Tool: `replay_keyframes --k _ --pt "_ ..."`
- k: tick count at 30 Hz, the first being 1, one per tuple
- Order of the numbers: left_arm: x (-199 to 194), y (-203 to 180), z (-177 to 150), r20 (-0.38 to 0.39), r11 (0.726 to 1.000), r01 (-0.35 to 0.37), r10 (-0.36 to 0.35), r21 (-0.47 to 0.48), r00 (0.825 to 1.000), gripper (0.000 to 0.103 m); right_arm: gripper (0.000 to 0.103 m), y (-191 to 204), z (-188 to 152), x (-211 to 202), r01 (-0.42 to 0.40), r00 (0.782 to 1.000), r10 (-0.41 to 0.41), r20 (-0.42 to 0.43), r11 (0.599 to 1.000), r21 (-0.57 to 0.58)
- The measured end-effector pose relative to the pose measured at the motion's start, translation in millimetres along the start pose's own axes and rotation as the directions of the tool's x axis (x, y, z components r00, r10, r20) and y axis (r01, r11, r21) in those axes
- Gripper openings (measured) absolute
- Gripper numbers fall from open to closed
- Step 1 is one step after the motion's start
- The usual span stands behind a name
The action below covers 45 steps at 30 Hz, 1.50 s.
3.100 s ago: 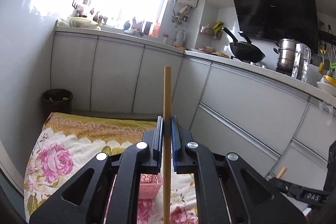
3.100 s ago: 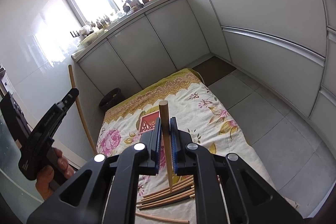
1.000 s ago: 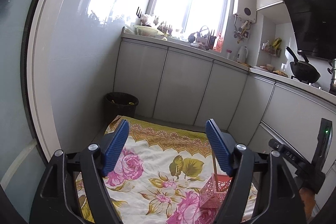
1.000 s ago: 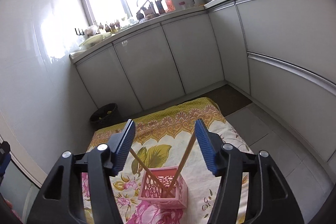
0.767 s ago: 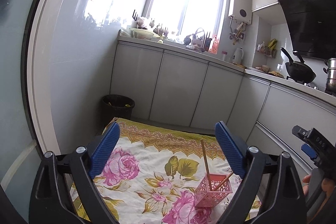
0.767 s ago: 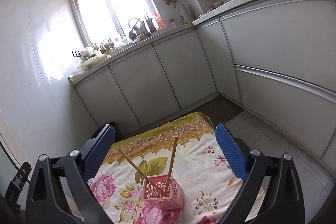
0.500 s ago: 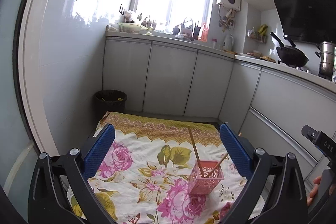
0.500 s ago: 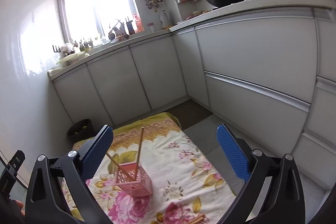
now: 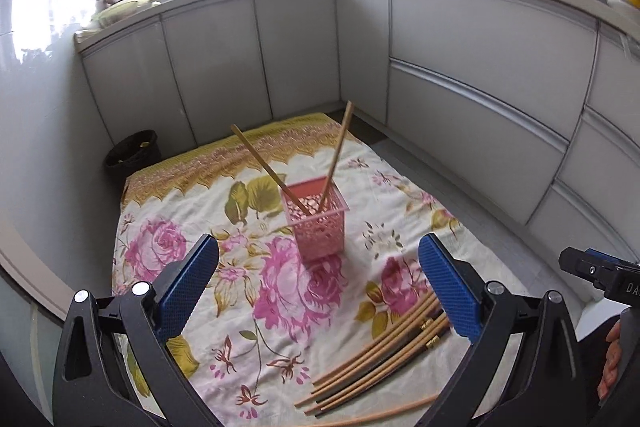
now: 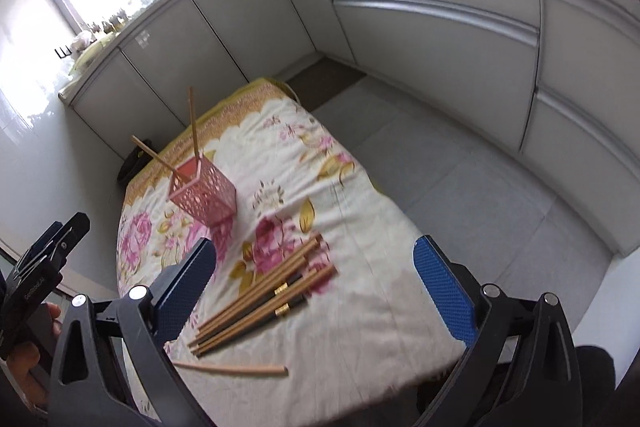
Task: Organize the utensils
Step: 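Withdraw both open tools from the basket back toward the pile, then grasp another chopstick from the pile with each tool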
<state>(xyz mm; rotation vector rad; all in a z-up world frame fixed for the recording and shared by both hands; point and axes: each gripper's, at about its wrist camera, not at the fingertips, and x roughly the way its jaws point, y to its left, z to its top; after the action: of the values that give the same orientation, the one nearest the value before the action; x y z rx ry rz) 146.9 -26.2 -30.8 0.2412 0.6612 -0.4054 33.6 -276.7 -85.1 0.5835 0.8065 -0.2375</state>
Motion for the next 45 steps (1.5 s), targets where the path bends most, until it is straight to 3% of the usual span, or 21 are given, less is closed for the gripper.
replay_keyframes --k 4,7,9,11,14,16,18,21,23,26,30,36,40,42,44,45 --pt "29 -17 -8 -0.118 0.994 0.09 -0.083 0.063 0.99 0.096 0.096 -22 -18 16 -0.031 0.99 0.043 -0.131 0.995 0.091" --pt "65 -36 -9 -0.267 0.977 0.15 -0.106 0.15 0.958 0.096 0.096 -32 -28 23 -0.039 0.981 0.064 -0.185 0.99 0.135" --pt "92 -49 -11 -0.377 0.958 0.197 -0.108 0.207 0.92 0.096 0.096 -36 -33 27 -0.047 0.974 0.081 -0.213 0.985 0.163" --pt "114 -63 -17 -0.481 0.934 0.258 -0.114 0.246 0.869 0.095 0.096 -40 -38 33 -0.06 0.961 0.11 -0.253 0.978 0.198" --pt "144 -85 -24 -0.604 0.889 0.351 -0.112 0.293 0.789 0.081 0.096 -47 -45 43 -0.077 0.934 0.162 -0.317 0.962 0.262" --pt "162 -96 -25 -0.667 0.876 0.385 -0.103 0.291 0.738 0.059 0.096 -53 -52 51 -0.083 0.914 0.198 -0.355 0.946 0.313" --pt "177 -109 -26 -0.699 0.857 0.406 -0.079 0.317 0.711 0.049 0.096 -58 -56 58 -0.084 0.901 0.215 -0.376 0.938 0.337" --pt "199 -126 -29 -0.746 0.833 0.446 -0.061 0.328 0.663 0.034 0.096 -63 -54 60 -0.077 0.901 0.215 -0.376 0.934 0.349" --pt "211 -132 -33 -0.767 0.821 0.459 -0.041 0.34 0.641 0.03 0.096 -67 -50 63 -0.076 0.903 0.216 -0.372 0.931 0.356" --pt "223 -135 -41 -0.78 0.807 0.459 0.002 0.371 0.625 0.024 0.096 -71 -45 68 -0.077 0.901 0.219 -0.374 0.93 0.36" --pt "226 -133 -43 -0.792 0.805 0.486 -0.034 0.341 0.61 0.022 0.096 -75 -45 76 -0.074 0.893 0.224 -0.391 0.929 0.363" --pt "219 -132 -38 -0.776 0.79 0.499 -0.047 0.357 0.629 0.022 0.096 -76 -44 80 -0.067 0.894 0.22 -0.39 0.927 0.369" --pt "222 -144 -46 -0.786 0.782 0.508 -0.039 0.361 0.617 0.022 0.096 -77 -44 82 -0.06 0.893 0.216 -0.396 0.927 0.371" --pt "223 -144 -48 -0.784 0.784 0.509 -0.046 0.356 0.619 0.018 0.096 -77 -44 82 -0.056 0.891 0.214 -0.399 0.926 0.372" --pt "228 -143 -56 -0.785 0.777 0.491 0.006 0.393 0.62 0.023 0.096 -78 -43 83 -0.048 0.893 0.208 -0.398 0.926 0.375" --pt "228 -141 -55 -0.783 0.773 0.5 -0.008 0.39 0.622 0.023 0.096 -78 -42 83 -0.047 0.893 0.208 -0.398 0.925 0.377"
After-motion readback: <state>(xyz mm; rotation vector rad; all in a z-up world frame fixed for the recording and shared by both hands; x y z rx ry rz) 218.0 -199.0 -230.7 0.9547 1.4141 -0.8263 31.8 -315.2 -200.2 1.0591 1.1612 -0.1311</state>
